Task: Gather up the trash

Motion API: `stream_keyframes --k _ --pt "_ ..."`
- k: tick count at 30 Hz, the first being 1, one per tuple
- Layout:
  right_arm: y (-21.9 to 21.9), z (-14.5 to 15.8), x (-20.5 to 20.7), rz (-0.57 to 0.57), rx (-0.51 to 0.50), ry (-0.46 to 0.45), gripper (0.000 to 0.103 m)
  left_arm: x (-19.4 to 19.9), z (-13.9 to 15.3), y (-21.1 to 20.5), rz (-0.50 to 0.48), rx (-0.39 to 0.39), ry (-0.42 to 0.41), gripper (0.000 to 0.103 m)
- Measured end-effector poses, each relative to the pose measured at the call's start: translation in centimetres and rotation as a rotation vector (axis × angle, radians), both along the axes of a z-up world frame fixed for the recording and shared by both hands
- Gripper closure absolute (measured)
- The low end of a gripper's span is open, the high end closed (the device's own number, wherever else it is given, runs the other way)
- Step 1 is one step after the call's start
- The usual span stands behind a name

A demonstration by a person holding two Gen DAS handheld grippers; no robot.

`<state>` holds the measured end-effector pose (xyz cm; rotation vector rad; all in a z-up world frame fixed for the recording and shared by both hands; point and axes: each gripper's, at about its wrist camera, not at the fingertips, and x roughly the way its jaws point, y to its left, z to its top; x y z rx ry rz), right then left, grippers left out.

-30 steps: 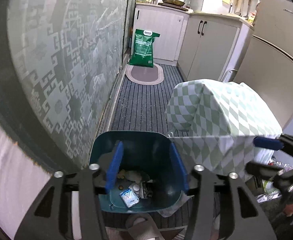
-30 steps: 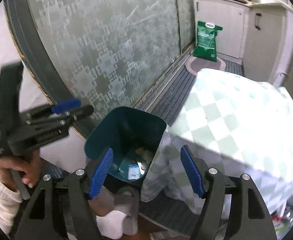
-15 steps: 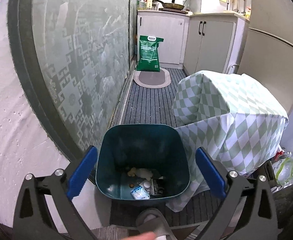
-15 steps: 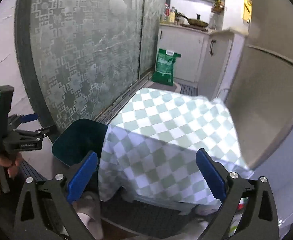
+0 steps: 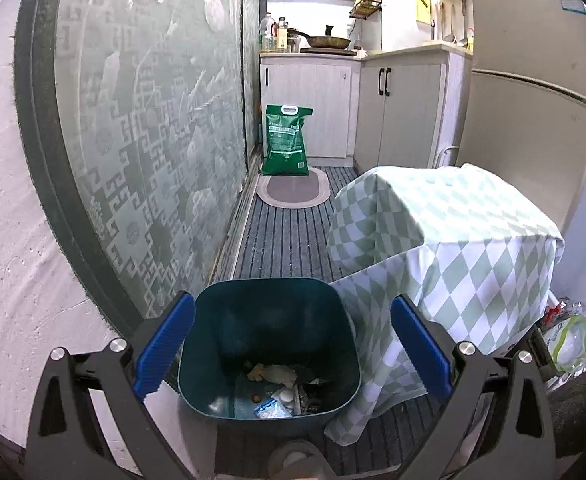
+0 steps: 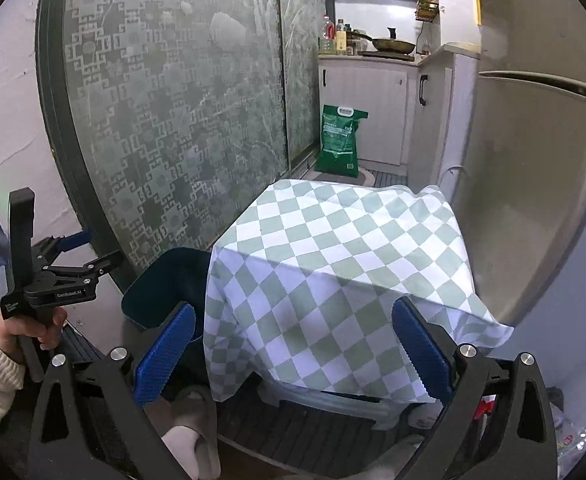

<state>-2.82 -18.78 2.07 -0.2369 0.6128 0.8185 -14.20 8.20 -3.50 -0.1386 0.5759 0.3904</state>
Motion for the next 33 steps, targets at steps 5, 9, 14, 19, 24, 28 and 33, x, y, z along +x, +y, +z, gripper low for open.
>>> stream_keyframes --k 5,9,14,19,24,28,33 --pt "-1.0 0.3 0.0 -0.003 0.035 0.005 0.003 0.1 0.4 -0.6 -0.007 0.006 -0.027 0.003" --pt "-1.4 0.3 0.1 -0.01 0.04 0.011 0.003 0.3 0.4 -0.9 -0.019 0.005 -0.026 0.003" --pt "-1.6 0.3 0.1 -0.007 0.045 0.01 0.003 0.3 0.4 -1.1 -0.031 0.001 -0.028 0.003" --pt "-1.6 0.2 0.1 -0.012 0.04 0.014 0.003 0.2 0.5 -1.1 -0.031 0.003 -0.031 0.003" --pt "-1.4 0.2 0.0 -0.011 0.039 0.013 0.003 0.2 0.5 -1.1 -0.033 0.0 -0.031 0.003" --pt "-1.4 0.2 0.0 -0.013 0.036 0.012 0.003 0.1 0.5 -1.2 -0.038 -0.008 -0.035 0.003" --pt "-1.4 0.2 0.0 -0.013 0.038 0.012 0.003 0.1 0.5 -1.1 -0.038 -0.007 -0.035 0.003"
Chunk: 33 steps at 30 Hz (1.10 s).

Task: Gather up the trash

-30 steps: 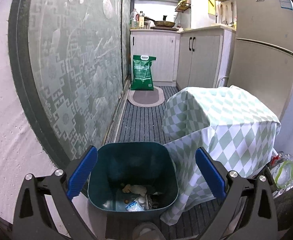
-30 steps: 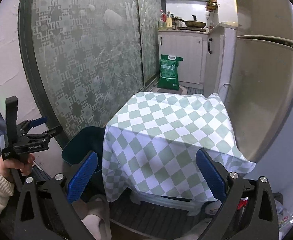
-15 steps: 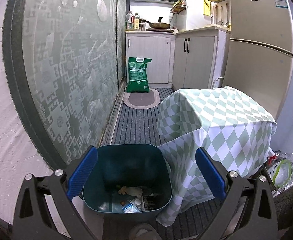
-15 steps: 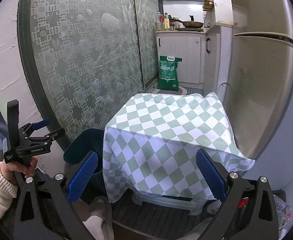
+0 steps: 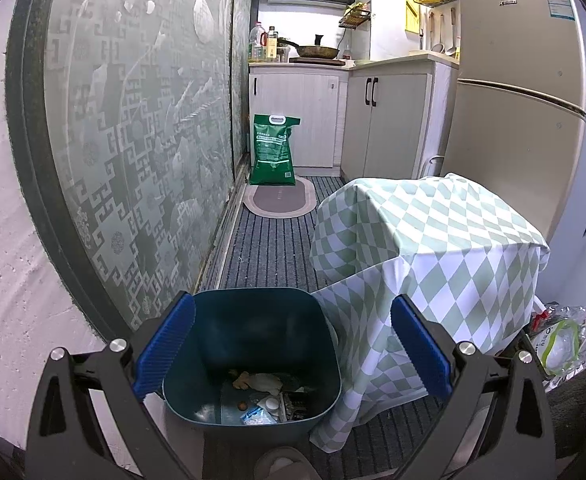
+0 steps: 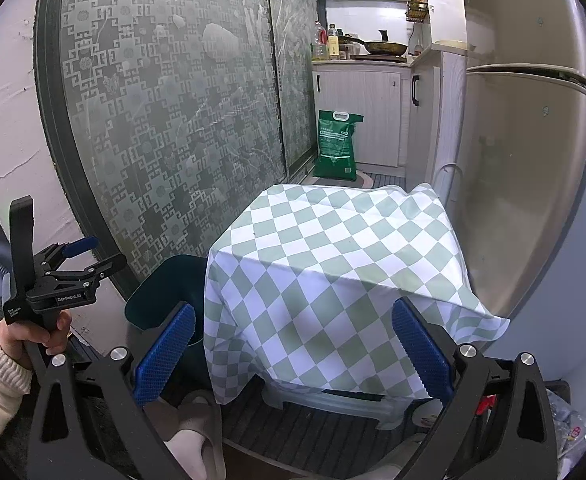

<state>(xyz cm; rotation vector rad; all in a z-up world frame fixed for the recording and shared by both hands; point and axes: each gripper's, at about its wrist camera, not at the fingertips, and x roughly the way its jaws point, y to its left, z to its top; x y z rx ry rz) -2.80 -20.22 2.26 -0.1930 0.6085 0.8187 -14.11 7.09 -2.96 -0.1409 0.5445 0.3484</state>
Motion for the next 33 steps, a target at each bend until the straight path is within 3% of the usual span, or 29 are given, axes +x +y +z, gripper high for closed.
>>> stream_keyframes --k 33 --pt "-0.06 -0.25 0.05 -0.001 -0.006 -0.002 0.003 -0.06 0.16 -0.08 0.004 0.001 -0.004 0.003"
